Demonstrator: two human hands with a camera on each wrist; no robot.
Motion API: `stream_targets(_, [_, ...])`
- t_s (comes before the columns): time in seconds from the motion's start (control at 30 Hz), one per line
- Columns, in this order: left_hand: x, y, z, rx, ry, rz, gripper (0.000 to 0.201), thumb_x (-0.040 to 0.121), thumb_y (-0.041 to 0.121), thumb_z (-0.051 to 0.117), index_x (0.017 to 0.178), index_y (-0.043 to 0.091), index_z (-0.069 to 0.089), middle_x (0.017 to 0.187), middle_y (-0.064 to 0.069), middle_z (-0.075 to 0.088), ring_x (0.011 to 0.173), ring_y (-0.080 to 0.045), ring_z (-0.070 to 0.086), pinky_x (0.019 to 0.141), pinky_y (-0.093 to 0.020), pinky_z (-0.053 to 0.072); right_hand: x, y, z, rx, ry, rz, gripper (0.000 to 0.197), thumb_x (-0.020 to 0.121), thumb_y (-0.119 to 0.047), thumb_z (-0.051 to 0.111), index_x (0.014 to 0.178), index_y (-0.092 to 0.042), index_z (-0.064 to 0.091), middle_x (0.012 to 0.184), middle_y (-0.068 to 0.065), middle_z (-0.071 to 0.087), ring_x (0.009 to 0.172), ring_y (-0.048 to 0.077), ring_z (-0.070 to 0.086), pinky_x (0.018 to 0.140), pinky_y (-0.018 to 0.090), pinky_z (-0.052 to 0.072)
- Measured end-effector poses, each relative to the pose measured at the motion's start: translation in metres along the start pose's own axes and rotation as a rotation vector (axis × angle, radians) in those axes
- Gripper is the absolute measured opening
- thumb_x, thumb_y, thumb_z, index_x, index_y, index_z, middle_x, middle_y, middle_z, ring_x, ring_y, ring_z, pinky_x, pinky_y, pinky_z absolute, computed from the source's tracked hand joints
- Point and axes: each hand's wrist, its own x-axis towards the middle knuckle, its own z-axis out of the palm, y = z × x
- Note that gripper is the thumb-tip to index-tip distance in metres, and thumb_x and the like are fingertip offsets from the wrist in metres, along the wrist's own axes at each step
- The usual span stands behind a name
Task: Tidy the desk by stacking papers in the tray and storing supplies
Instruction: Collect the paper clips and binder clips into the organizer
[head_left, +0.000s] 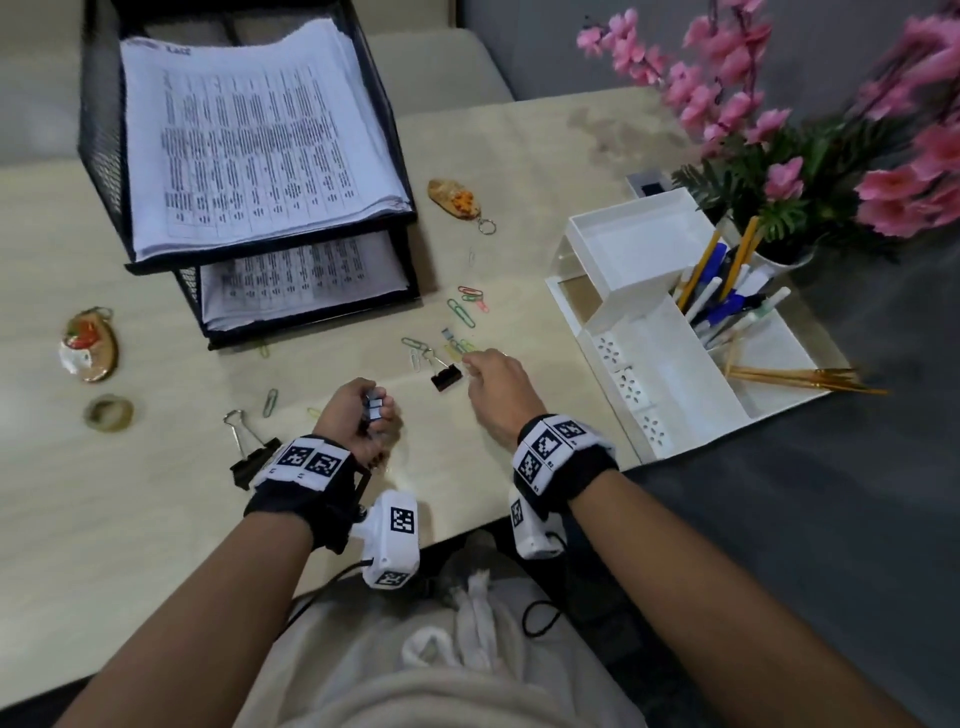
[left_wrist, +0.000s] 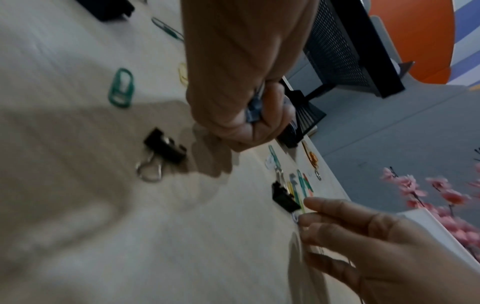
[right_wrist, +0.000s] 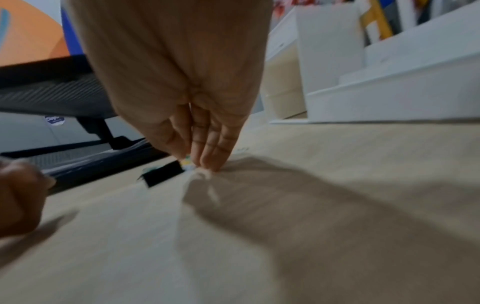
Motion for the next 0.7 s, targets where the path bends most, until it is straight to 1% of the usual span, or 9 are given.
stream_targets(0.07, [-0.002,0.009,-0.005,-0.005,0.000,0.006,0.035,0.094,0.019,0.027,0.060,0.015,0.033,0.037,0.001,0.042,0.024,-0.006,0.035,0.025,-0.006,0.020,0.004,-0.004,0.010,-0.047,0.008,-0.033,0.036,0.089,0.005,0.039,0.117,-0.002,0.061,0.117,0.020,0.056,0.110,0.034,0.052,0.094,0.041,0.045])
stream_targets(0.17, [-0.004,0.019,-0.010,0.008,0.004,0.039,0.035,0.095,0.018,0.027,0.061,0.013,0.033,0.037,0.001,0.042,0.024,-0.005,0.037,0.024,-0.008,0.020,0.005,-0.008,0.022,-0.130,0.029,-0.081,0.025,0.091,-0.004,0.044,0.104,-0.003,0.065,0.113,0.016,0.057,0.107,0.032,0.052,0.089,0.045,0.048])
stream_targets(0.27, [-0.003,0.025,-0.015,0.000,-0.007,0.039,0.034,0.094,0.018,0.027,0.061,0.013,0.034,0.038,0.001,0.043,0.025,-0.005,0.037,0.025,-0.008,0.020,0.001,-0.011,0.028,-0.164,-0.021,-0.128,0.024,0.093,-0.010,0.047,0.105,-0.005,0.067,0.110,0.014,0.057,0.103,0.029,0.054,0.086,0.044,0.050])
stream_targets(0.3, [-0.003,0.026,-0.017,-0.001,-0.008,0.035,0.034,0.094,0.018,0.027,0.061,0.013,0.034,0.039,0.001,0.043,0.025,-0.005,0.038,0.025,-0.008,0.020,0.002,-0.013,0.028,-0.149,-0.014,-0.133,0.024,0.093,-0.010,0.047,0.104,-0.004,0.067,0.109,0.014,0.057,0.101,0.028,0.055,0.087,0.044,0.049])
stream_targets(0.4, [-0.007,0.031,-0.019,0.005,-0.009,0.042,0.035,0.095,0.017,0.027,0.061,0.013,0.034,0.038,0.000,0.044,0.025,-0.006,0.038,0.024,-0.009,0.021,0.019,-0.022,0.021,-0.091,0.131,-0.100,0.023,0.092,-0.003,0.045,0.101,0.001,0.066,0.111,0.016,0.058,0.105,0.029,0.054,0.092,0.039,0.046])
stream_targets(0.47, [-0.011,0.034,-0.018,0.030,0.006,0.060,0.036,0.095,0.016,0.027,0.061,0.013,0.034,0.037,0.000,0.044,0.024,-0.005,0.038,0.024,-0.010,0.021,0.037,-0.033,0.014,-0.113,0.186,-0.084,0.027,0.088,0.005,0.044,0.106,0.001,0.064,0.114,0.017,0.056,0.110,0.031,0.049,0.089,0.038,0.044])
stream_targets(0.57, [-0.014,0.040,-0.016,0.053,0.027,0.073,0.036,0.096,0.016,0.028,0.061,0.013,0.035,0.036,0.000,0.045,0.023,-0.005,0.037,0.023,-0.010,0.021,0.057,-0.046,0.009,-0.234,0.072,-0.077,0.029,0.081,0.013,0.041,0.094,-0.001,0.063,0.107,0.019,0.054,0.107,0.033,0.052,0.078,0.037,0.044])
stream_targets(0.63, [-0.014,0.043,-0.017,0.068,0.037,0.077,0.036,0.096,0.016,0.028,0.061,0.013,0.035,0.036,0.000,0.045,0.023,-0.004,0.037,0.024,-0.009,0.020,0.060,-0.049,0.010,-0.325,0.025,-0.064,0.031,0.083,0.013,0.040,0.099,0.003,0.063,0.113,0.022,0.055,0.106,0.033,0.055,0.080,0.037,0.045])
stream_targets(0.7, [-0.014,0.046,-0.016,0.074,0.042,0.077,0.036,0.096,0.017,0.029,0.061,0.013,0.036,0.037,0.000,0.046,0.024,-0.004,0.038,0.024,-0.009,0.020,0.060,-0.047,0.013,-0.332,0.050,-0.051,0.032,0.083,0.014,0.039,0.103,0.006,0.063,0.116,0.023,0.056,0.104,0.033,0.056,0.083,0.036,0.046])
